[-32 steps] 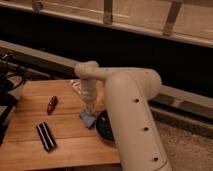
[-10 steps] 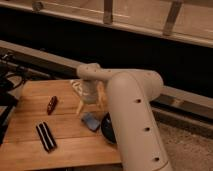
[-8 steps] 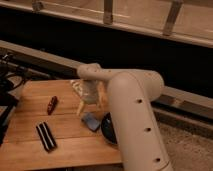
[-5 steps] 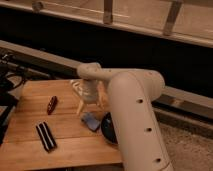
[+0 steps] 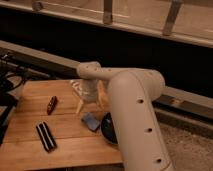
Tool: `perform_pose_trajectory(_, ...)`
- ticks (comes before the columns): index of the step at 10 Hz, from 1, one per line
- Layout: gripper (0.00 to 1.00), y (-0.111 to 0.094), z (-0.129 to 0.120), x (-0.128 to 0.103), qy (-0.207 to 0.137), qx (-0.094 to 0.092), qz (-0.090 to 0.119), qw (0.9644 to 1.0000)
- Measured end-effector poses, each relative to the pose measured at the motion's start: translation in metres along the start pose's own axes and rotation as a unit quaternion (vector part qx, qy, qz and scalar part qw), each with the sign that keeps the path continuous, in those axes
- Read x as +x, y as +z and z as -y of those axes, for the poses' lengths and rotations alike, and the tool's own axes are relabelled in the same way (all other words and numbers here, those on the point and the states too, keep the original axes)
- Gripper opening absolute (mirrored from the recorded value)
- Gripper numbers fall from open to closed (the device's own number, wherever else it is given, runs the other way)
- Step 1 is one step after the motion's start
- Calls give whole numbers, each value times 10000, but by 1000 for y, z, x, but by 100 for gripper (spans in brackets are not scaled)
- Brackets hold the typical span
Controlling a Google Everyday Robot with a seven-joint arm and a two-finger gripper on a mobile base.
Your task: Wipe the white sponge on the table
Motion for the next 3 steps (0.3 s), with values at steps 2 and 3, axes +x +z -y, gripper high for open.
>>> perform_pose_trajectory(2, 86, -2, 5, 4, 4, 123, 45, 9999)
perform_pose_trajectory(3, 86, -2, 6, 6, 9, 183, 54, 9998)
